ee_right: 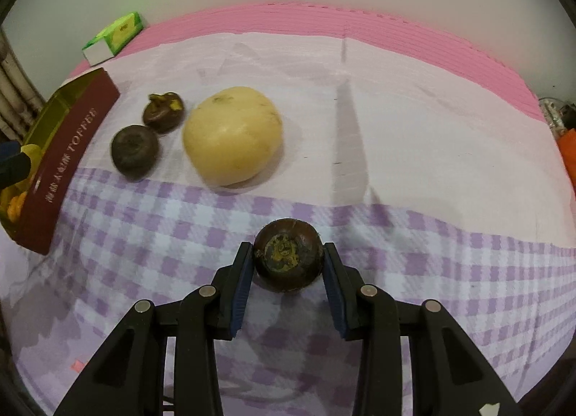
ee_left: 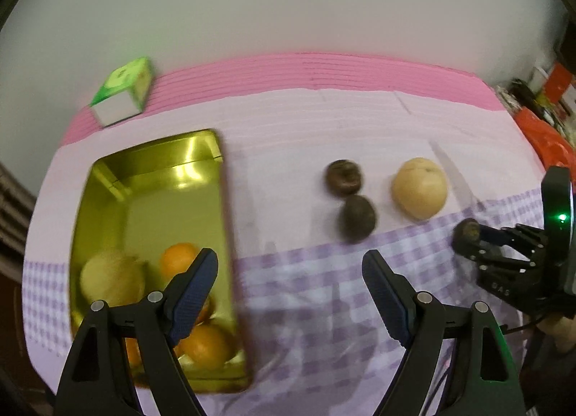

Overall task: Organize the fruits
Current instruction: 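Lift the dark brown fruit with the right gripper while the left gripper moves toward the pile, then grasp a second dark brown fruit with the left gripper while the right gripper holds its fruit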

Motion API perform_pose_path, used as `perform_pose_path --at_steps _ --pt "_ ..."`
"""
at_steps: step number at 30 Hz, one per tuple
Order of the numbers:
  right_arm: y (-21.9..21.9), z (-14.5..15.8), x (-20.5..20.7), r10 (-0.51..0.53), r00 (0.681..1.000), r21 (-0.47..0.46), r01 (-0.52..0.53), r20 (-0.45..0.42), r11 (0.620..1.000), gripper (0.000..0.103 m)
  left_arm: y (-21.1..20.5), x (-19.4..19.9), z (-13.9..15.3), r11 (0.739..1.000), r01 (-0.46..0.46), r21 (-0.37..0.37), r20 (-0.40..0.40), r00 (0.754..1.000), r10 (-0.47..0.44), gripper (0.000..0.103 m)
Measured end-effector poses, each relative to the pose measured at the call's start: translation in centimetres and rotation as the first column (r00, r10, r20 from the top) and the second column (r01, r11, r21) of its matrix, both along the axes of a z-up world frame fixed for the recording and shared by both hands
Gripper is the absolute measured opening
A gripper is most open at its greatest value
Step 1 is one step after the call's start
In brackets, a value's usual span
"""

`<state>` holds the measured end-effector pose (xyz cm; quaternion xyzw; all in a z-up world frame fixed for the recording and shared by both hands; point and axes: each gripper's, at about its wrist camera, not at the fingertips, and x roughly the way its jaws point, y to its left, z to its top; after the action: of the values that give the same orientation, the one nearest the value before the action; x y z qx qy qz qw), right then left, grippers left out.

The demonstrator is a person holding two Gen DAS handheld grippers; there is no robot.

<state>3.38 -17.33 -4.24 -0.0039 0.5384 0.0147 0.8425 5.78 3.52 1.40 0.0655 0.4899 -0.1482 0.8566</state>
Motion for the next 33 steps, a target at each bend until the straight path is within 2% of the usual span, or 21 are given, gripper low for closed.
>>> perform_pose_path --at_steps 7,15,21,33 --pt "-2.0 0.0 0.3 -0.057 0.998 0.027 0.057 0.005 0.998 0.036 -2.9 2.1 -1.5 0.999 0.010 -0.044 -0.082 0.997 -0.014 0.082" --pt "-2.3 -0.1 0.0 -0.061 0.998 0.045 0.060 0.011 0.997 0.036 -4.5 3.8 -3.4 0.999 0.004 -0.041 -0.121 0.993 -0.009 0.082" --pt "-2.3 -0.1 0.0 -0.063 0.998 0.052 0.062 0.011 0.997 0.036 -5.6 4.4 -4.6 0.999 0.014 -0.029 -0.116 0.993 -0.017 0.080" --pt "-2.3 -0.1 0.0 -0.066 0.998 0.057 0.065 0.011 0.996 0.036 -6.9 5.2 -5.9 0.999 0.043 -0.033 -0.122 0.991 -0.046 0.058"
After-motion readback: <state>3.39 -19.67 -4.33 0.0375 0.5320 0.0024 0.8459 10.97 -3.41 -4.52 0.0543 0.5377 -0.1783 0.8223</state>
